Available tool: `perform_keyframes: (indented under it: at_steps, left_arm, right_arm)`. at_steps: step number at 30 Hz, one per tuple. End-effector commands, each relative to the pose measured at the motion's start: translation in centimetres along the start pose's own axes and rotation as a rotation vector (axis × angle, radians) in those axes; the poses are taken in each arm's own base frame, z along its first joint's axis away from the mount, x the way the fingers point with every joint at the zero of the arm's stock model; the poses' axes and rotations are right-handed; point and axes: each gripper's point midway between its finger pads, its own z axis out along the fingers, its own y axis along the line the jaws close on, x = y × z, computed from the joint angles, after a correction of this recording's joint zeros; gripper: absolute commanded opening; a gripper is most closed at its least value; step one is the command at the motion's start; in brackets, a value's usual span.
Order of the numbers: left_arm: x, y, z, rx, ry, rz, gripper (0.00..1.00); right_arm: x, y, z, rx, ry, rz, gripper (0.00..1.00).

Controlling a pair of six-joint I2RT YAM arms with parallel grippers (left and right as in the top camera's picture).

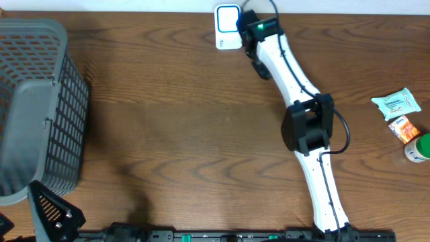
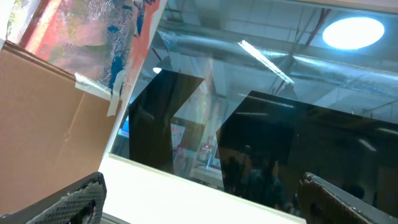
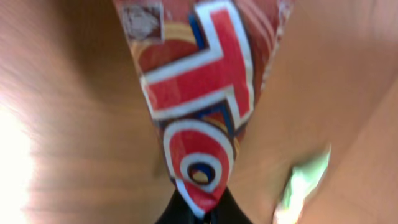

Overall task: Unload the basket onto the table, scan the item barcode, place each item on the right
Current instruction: 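Carry the red bar to the right edge and release it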

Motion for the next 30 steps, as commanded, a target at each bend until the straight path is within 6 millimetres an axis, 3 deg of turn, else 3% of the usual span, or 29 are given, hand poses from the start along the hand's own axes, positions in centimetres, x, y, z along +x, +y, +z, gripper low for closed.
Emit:
perform_keyframes:
  at_steps: [1, 11, 16, 17, 20, 21, 25, 30]
  left_arm:
    - [-0.3, 0.2, -0.2, -0.008, -0.015, -0.012, 0.98]
    - [-0.3, 0.2, -0.2, -0.008, -0.014, -0.011, 0.98]
    - [-0.3, 0.2, -0.2, -0.008, -0.013, -0.011, 0.98]
    - [-0.2, 0.2, -0.2, -0.008, -0.013, -0.011, 0.98]
    - [-0.2, 0.2, -0.2, -0.008, -0.013, -0.011, 0.98]
    - [-0.2, 0.2, -0.2, -0.008, -0.013, -0.011, 0.98]
    - [-0.2, 0.2, -0.2, -0.009, -0.009, -0.01, 0.98]
    - [-0.2, 0.2, -0.2, -0.009, -0.009, -0.01, 0.98]
  right_arm:
    - [3.2, -4.2, 2.2, 0.068, 0.122, 0.333, 0.01]
    - [11.7, -10.2, 12.2, 0.099, 0.426, 0.477, 0.01]
    - [15.2, -13.3, 15.0, 0.127, 0.507, 0.534, 0.01]
    - [15.7, -13.8, 15.2, 0.129, 0.517, 0.546, 0.08]
    - [16.9, -15.2, 15.3, 0.125, 0.537, 0.575, 0.94]
    - [17.1, -15.6, 15.2, 0.123, 0.537, 0.582, 0.99]
    - [16.6, -16.7, 13.1, 0.078, 0.484, 0.637, 0.99]
    - [14.1, -18.0, 7.3, -0.042, 0.294, 0.7, 0.99]
